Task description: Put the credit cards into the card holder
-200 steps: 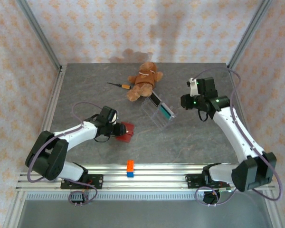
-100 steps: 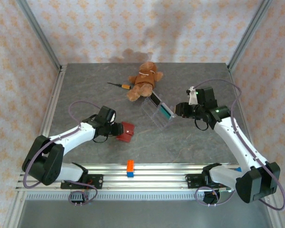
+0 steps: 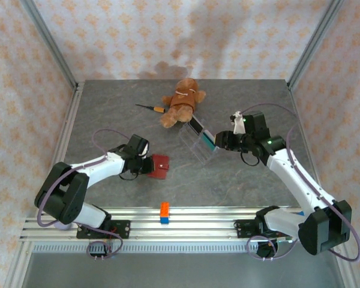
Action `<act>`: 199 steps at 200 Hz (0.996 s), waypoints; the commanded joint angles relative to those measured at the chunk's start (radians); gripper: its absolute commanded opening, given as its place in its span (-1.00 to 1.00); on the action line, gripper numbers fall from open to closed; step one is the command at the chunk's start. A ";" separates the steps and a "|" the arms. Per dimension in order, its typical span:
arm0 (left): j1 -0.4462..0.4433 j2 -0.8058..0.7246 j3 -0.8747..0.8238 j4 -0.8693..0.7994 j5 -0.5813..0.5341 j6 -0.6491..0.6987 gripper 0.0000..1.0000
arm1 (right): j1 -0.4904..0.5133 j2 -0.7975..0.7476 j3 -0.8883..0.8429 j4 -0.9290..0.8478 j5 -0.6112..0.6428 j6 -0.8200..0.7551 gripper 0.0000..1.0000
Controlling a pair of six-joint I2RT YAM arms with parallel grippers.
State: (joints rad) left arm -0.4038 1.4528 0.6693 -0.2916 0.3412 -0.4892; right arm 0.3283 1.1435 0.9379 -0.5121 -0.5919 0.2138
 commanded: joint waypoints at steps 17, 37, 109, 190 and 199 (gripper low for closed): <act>0.003 -0.055 0.002 -0.064 0.033 0.007 -1.00 | 0.069 0.030 0.000 0.053 -0.029 0.031 -0.32; 0.003 -0.145 0.004 -0.077 0.061 -0.036 -1.00 | 0.190 0.093 0.027 0.066 0.045 0.081 -0.42; 0.000 -0.332 0.021 -0.025 0.223 -0.174 -1.00 | 0.516 0.388 0.134 0.241 0.320 0.316 -0.23; -0.002 -0.354 0.014 -0.007 0.308 -0.207 -1.00 | 0.564 0.572 0.276 0.206 0.336 0.295 -0.16; -0.003 -0.359 0.013 -0.008 0.299 -0.210 -1.00 | 0.567 0.577 0.277 0.206 0.334 0.300 -0.16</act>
State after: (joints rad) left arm -0.4042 1.1149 0.6754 -0.3214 0.6140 -0.6838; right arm 0.8791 1.7023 1.1843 -0.3035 -0.2836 0.5049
